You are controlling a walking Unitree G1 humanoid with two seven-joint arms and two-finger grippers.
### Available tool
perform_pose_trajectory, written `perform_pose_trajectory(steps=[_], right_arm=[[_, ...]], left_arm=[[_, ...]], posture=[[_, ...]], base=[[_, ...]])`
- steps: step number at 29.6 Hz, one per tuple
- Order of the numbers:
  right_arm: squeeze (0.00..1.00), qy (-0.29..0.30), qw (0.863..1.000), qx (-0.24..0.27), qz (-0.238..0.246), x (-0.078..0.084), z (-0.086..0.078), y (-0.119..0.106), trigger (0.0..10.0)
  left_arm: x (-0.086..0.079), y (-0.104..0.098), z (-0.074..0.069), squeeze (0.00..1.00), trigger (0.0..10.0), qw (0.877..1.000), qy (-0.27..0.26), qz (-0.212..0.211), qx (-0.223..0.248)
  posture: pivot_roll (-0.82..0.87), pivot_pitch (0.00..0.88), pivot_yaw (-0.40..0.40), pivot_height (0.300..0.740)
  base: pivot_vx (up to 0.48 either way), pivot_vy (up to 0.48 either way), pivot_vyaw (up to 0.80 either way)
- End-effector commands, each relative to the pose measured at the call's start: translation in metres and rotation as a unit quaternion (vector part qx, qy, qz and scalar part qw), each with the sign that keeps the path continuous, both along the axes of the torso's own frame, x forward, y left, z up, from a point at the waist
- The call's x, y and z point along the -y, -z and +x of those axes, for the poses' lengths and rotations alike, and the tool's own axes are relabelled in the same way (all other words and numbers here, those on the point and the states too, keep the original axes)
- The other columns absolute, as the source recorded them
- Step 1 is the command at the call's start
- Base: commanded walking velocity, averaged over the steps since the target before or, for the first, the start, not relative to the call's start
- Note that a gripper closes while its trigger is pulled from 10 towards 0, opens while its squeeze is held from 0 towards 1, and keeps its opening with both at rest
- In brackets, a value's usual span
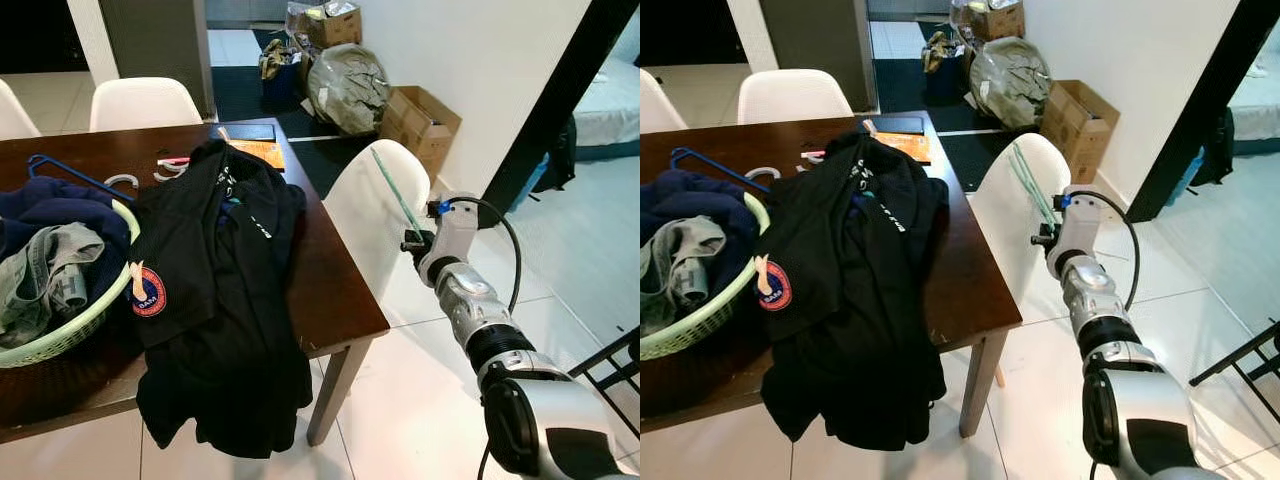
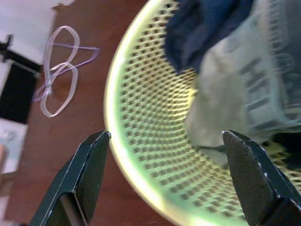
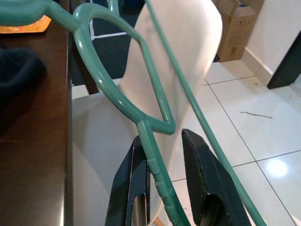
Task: Hang hanger
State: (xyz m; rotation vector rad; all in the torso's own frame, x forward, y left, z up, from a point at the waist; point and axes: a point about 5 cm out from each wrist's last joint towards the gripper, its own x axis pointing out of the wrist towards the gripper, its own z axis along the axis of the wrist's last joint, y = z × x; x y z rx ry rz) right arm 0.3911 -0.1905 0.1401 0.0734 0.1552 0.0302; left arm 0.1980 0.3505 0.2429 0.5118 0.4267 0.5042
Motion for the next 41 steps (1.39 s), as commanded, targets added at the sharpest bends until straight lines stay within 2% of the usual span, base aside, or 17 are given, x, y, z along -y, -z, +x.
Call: perform_pose_trajectory(steps=[1,2,4,8,12,16,27,35,36,41], right_arm=[[0.0,0.006,1.0,-0.006,0.0,0.003,-0.001,0.002,10.0],[0.0,0.007,1.0,-0.006,0.0,0.003,-0.001,0.002,10.0],[0.0,0.007,1.0,-0.006,0.0,0.003,-0.001,0.002,10.0],[0.0,0.007,1.0,-0.006,0.0,0.003,-0.001,0.001,10.0],[0.0,0.007,1.0,-0.006,-0.001,0.002,0.0,0.001,10.0],[0.0,0.006,1.0,-0.005,0.0,0.001,0.0,0.0,10.0],[0.0,0.011,1.0,-0.003,-0.001,0.003,0.0,0.0,10.0],[0.0,0.012,1.0,-0.003,-0.002,0.003,0.0,0.0,10.0],[0.0,0.012,1.0,-0.003,-0.002,0.003,0.0,0.0,10.0],[0.0,0.012,1.0,-0.003,-0.002,0.003,0.0,0.0,10.0]], left_arm=[[0.006,0.016,0.004,0.0,10.0,0.999,0.023,-0.041,-0.013],[0.008,0.022,0.004,0.0,10.0,0.997,0.028,-0.064,-0.021],[0.01,0.026,0.004,0.0,10.0,0.996,0.032,-0.077,-0.025],[0.011,0.032,0.003,0.0,10.0,0.995,0.038,-0.086,-0.041],[0.007,0.037,0.002,0.0,10.0,0.995,0.043,-0.077,-0.056],[0.004,0.036,0.006,0.0,10.0,0.996,0.045,-0.065,-0.045],[0.002,0.037,0.031,0.0,10.0,0.996,0.073,-0.048,-0.034],[0.003,0.038,0.039,0.0,10.0,0.994,0.091,-0.048,-0.024],[0.004,0.039,0.041,0.0,0.0,0.994,0.097,-0.051,-0.021],[0.004,0.04,0.042,0.0,0.0,0.993,0.101,-0.053,-0.02]], posture=[[0.12,0.069,-0.081,0.74],[0.12,0.07,-0.08,0.74],[0.12,0.07,-0.08,0.74],[0.13,0.071,-0.082,0.74],[0.12,0.072,-0.083,0.74],[0.12,0.072,-0.083,0.74],[0.11,0.068,-0.077,0.74],[0.11,0.068,-0.078,0.74],[0.11,0.067,-0.077,0.74],[0.11,0.066,-0.077,0.74]], base=[[0.0,0.0,0.0],[0.0,0.0,0.0],[0.0,0.0,0.0],[0.0,0.0,0.0],[0.0,0.0,0.0],[0.0,0.0,0.0],[0.0,0.0,0.0],[0.0,0.0,0.0],[0.0,0.0,0.0],[0.0,0.0,0.0]])
